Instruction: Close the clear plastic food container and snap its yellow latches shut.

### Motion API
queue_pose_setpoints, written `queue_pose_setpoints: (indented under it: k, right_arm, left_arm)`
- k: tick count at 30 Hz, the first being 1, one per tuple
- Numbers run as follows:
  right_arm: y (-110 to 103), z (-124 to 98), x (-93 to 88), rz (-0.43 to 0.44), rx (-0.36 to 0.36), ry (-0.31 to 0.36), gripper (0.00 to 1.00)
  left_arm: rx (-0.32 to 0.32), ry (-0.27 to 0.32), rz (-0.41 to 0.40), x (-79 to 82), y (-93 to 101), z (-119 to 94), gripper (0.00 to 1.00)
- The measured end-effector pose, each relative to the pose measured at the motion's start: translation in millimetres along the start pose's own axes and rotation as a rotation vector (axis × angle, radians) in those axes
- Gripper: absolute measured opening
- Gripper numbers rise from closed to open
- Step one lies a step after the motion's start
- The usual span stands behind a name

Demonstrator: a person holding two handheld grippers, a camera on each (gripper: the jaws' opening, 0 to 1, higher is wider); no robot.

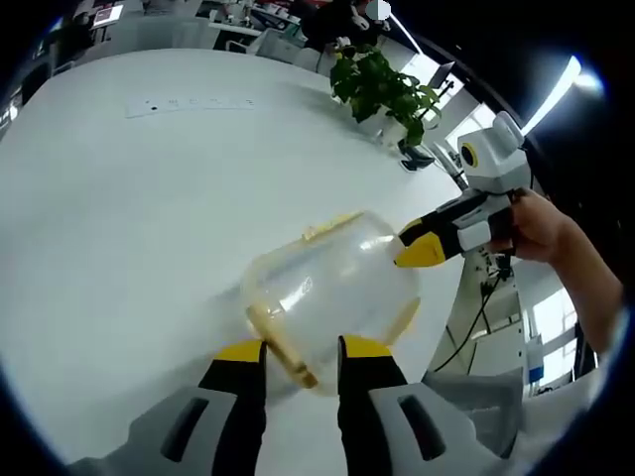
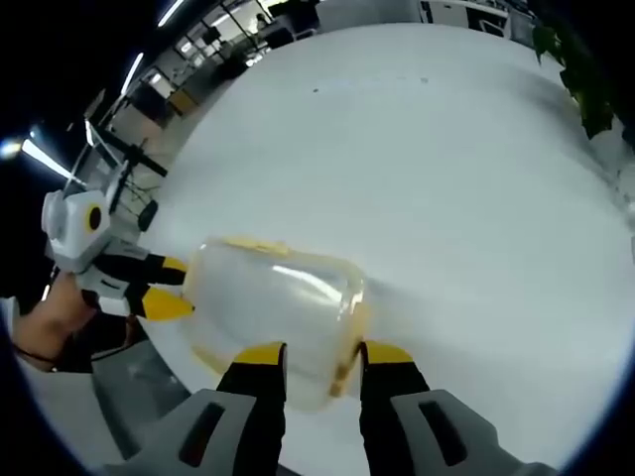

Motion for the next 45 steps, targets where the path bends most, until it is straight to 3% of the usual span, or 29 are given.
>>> queue_pose_setpoints:
  k: [22,24,27,31,38,41,43,45]
  right_arm:
    - [-1,-4,-7.2,0.021,-0.036,0.025,0.26]
    - [-3,-5,-7.2,0.02,-0.039,0.027,0.27]
    - [-1,-4,-6.3,0.025,-0.042,0.036,0.27]
    - [-4,-5,-3.6,-0.056,-0.047,0.038,0.28]
    - [-6,-6,-1.9,-0.189,-0.05,-0.004,0.35]
    - [-6,-7,-0.2,-0.189,-0.044,-0.002,0.35]
    - [-6,-8,1.1,-0.242,-0.049,-0.012,0.36]
    - [-7,-9,1.7,-0.24,-0.049,-0.018,0.36]
  left_arm:
    - [-0.023,-0.013,0.023,3.0,0.3,-2,0.26]
    - [-0.023,0.0,0.077,4.7,-0.8,-3,0.27]
    - [-0.015,0.001,0.086,5.4,1.1,-3,0.28]
    - [-0.027,-0.013,0.074,5.8,-1.5,-4,0.3]
    - [-0.039,-0.023,0.156,8.8,0.1,-6,0.32]
    - [-0.044,-0.024,0.168,10.4,-0.5,-6,0.33]
    - [-0.04,-0.019,0.2,13.3,-0.7,-8,0.34]
    - [-0.042,-0.004,0.262,17.6,-1.4,-9,0.34]
Point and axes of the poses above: the point that each gripper's makers call its tool centre point, and the gripper's own axes: z roughly forward along the fingers, y roughly to its right, x roughly out of its top, the point moved 6 cm from there along -z, roughly backward along the fingers, and after that the axes turned 12 degrees about y, right-handed, at the moved point
